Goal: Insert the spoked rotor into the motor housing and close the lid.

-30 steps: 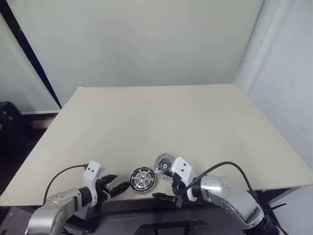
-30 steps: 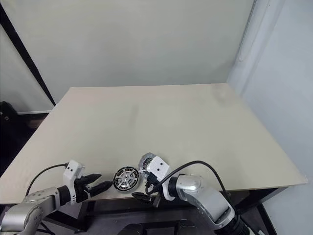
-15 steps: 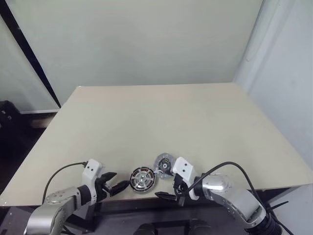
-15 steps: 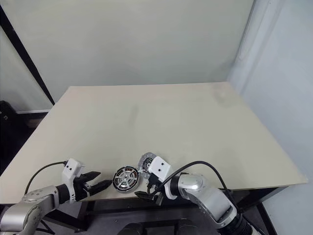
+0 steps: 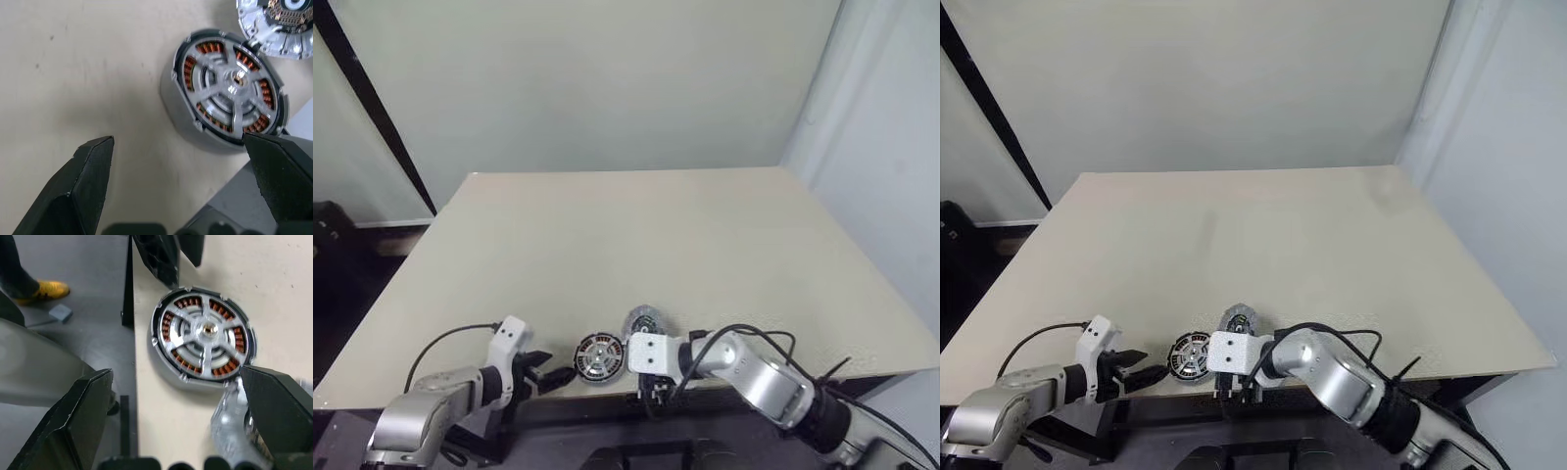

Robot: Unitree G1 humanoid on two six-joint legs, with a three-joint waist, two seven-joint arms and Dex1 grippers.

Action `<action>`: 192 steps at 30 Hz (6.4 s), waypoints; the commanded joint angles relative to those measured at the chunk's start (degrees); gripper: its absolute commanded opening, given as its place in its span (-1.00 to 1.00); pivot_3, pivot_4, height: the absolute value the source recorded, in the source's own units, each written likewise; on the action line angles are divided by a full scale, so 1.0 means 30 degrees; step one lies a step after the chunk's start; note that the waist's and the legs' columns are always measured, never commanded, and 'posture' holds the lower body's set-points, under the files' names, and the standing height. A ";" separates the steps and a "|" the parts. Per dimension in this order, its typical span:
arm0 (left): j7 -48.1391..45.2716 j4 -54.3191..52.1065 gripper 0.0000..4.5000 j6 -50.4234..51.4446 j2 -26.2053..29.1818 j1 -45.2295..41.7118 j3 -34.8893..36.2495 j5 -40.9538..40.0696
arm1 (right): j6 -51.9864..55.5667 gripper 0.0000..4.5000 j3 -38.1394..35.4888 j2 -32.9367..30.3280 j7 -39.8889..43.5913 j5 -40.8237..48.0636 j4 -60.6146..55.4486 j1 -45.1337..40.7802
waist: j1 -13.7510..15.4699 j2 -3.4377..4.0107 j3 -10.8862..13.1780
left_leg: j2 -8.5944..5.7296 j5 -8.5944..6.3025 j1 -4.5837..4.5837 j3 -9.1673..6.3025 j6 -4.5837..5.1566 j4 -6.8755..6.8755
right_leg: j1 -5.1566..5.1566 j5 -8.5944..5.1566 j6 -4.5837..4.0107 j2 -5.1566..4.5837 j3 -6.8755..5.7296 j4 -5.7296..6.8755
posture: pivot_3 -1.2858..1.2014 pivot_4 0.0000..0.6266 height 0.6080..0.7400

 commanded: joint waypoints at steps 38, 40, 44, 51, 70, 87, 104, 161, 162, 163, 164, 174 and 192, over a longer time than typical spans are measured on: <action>0.0388 0.0052 1.00 -0.0549 -0.0203 -0.0168 0.0305 -0.0014 | -0.3621 -0.99 -0.0433 0.3375 0.0100 -0.3708 0.5125 -0.0157 | -0.0007 0.0011 -0.0009 | -0.0014 0.0005 0.0059 -0.0012 -0.0001 0.0048 | 0.0058 0.0015 -0.0019 0.0014 0.0024 0.0084 | 0.03 -1.00 1.00; 0.0415 0.0043 1.00 -0.0543 -0.0208 -0.0140 0.0300 -0.0017 | -0.3395 -0.99 -0.0749 0.3572 -0.0131 -0.3724 0.5102 -0.0055 | 0.0000 0.0013 -0.0007 | -0.0012 0.0005 0.0081 -0.0014 -0.0002 0.0048 | 0.0072 0.0015 -0.0020 0.0015 0.0023 0.0085 | 0.03 -1.00 1.00; 0.0480 0.0084 1.00 -0.0579 -0.0261 -0.0096 0.0243 0.0041 | -0.2332 -0.99 -0.1648 0.4114 -0.0884 -0.3647 0.4894 0.0085 | -0.0006 0.0019 -0.0004 | -0.0012 0.0004 0.0103 -0.0021 -0.0003 0.0048 | 0.0097 0.0015 -0.0021 0.0015 0.0020 0.0086 | 0.03 -1.00 1.00; 0.0578 0.0130 1.00 -0.0698 -0.0401 -0.0060 0.0152 0.0105 | 0.0035 -0.99 -0.2592 0.4611 -0.2095 -0.4063 0.4553 0.0061 | 0.0005 0.0062 0.0024 | -0.0015 -0.0024 0.0243 -0.0027 -0.0060 0.0048 | 0.0230 0.0011 -0.0025 0.0008 0.0020 0.0077 | 0.03 -1.00 1.00; 0.0433 0.0726 1.00 -0.1302 -0.0402 -0.0354 -0.0126 0.0309 | 0.0181 -0.99 0.0455 0.0671 0.1848 -0.5599 0.0957 -0.0544 | 0.0002 0.0028 0.0002 | -0.0027 -0.0012 0.0261 -0.0029 -0.0029 -0.0030 | 0.0247 0.0008 -0.0023 -0.0011 0.0014 0.0036 | 0.03 -1.00 1.00; 0.0431 0.1021 1.00 -0.1635 -0.0428 -0.0397 -0.0237 0.0340 | -0.0796 -0.12 -0.0121 0.0466 0.2716 -0.5905 -0.0390 -0.0114 | 0.0001 0.0040 0.0010 | -0.0020 -0.0040 0.0267 -0.0029 -0.0076 -0.0041 | 0.0239 0.0008 -0.0023 -0.0011 0.0012 0.0012 | 0.03 -1.00 1.00; -0.0027 0.1587 1.00 -0.2939 -0.0670 -0.0951 -0.0452 0.0368 | 0.3059 0.66 -0.8996 0.2862 -0.2473 -0.3636 -0.2150 0.1570 | 0.0009 0.0048 0.0018 | -0.0028 -0.0051 0.0258 -0.0027 -0.0096 -0.0041 | 0.0243 0.0007 -0.0023 -0.0024 0.0013 -0.0015 | 0.03 -1.00 1.00; 0.0254 -0.0315 1.00 -0.2728 -0.0719 -0.0683 0.0322 0.0385 | -0.0707 0.66 -0.7391 0.6023 -0.1661 0.2493 0.4666 0.2315 | -0.0008 0.0054 0.0021 | -0.0003 -0.0010 0.0273 -0.0009 -0.0026 -0.0188 | 0.0212 0.0006 -0.0025 0.0001 0.0018 -0.0006 | 0.03 -1.00 1.00; 0.0227 -0.0343 1.00 -0.2726 -0.0696 -0.0728 0.0308 0.0384 | -0.0810 0.75 -0.7373 0.6101 -0.1719 0.2475 0.4789 0.2294 | -0.0009 0.0055 0.0022 | -0.0003 -0.0010 0.0274 -0.0008 -0.0026 -0.0186 | 0.0212 0.0006 -0.0025 0.0001 0.0018 -0.0006 | 0.03 -1.00 1.00; 0.0195 -0.0372 1.00 -0.2715 -0.0665 -0.0763 0.0301 0.0380 | -0.0825 0.83 -0.7341 0.6154 -0.1689 0.2500 0.4869 0.2270 | -0.0004 0.0055 0.0022 | -0.0003 -0.0010 0.0275 -0.0007 -0.0026 -0.0183 | 0.0214 0.0006 -0.0025 0.0000 0.0018 -0.0006 | 0.03 -1.00 1.00; 0.0169 -0.0395 1.00 -0.2696 -0.0637 -0.0785 0.0315 0.0372 | -0.0891 0.94 -0.7337 0.6226 -0.1692 0.2550 0.4879 0.2273 | -0.0002 0.0056 0.0023 | -0.0003 -0.0010 0.0274 -0.0007 -0.0027 -0.0178 | 0.0216 0.0006 -0.0025 0.0000 0.0018 -0.0006 | 0.03 -1.00 1.00; -0.0065 -0.0412 1.00 -0.2639 -0.0415 -0.0833 0.0409 0.0430 | -0.0970 0.99 -0.7389 0.6296 -0.2162 0.2461 0.4938 0.2441 | -0.0006 0.0055 0.0022 | -0.0005 -0.0011 0.0273 -0.0008 -0.0027 -0.0179 | 0.0215 0.0006 -0.0025 0.0001 0.0023 -0.0006 | 0.03 -1.00 1.00; 0.0085 -0.0835 -0.99 -0.0932 -0.0296 -0.1551 0.0492 -0.0268 | -0.1737 1.00 -0.7190 0.6458 -0.2744 0.2178 0.6863 0.2369 | -0.0010 0.0052 0.0020 | -0.0005 -0.0008 0.0275 -0.0008 -0.0024 -0.0176 | 0.0221 0.0007 -0.0025 0.0004 0.0024 -0.0004 | 0.03 -1.00 1.00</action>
